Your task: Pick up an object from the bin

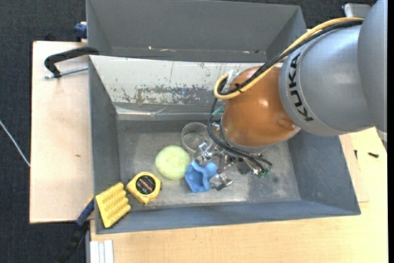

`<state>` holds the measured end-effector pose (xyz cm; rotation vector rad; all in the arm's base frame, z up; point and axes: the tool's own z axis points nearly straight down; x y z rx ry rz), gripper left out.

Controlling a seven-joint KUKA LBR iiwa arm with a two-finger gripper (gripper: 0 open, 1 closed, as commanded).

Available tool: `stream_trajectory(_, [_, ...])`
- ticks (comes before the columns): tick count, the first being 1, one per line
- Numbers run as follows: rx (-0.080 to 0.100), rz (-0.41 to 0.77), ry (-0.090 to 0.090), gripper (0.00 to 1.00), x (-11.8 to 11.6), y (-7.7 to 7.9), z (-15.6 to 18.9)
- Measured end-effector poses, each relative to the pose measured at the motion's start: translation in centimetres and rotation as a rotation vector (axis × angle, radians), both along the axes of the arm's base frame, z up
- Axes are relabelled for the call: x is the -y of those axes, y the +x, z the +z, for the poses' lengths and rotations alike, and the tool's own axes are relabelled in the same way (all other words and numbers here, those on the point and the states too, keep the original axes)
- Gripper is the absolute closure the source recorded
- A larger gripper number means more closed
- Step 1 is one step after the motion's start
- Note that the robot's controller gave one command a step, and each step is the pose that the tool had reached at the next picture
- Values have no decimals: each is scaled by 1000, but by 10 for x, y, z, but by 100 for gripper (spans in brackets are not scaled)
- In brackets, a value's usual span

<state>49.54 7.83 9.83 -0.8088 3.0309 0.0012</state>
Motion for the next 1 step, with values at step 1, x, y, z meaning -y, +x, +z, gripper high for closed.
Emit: stream_trajectory(1, [0, 0, 0, 100, 0, 0, 7])
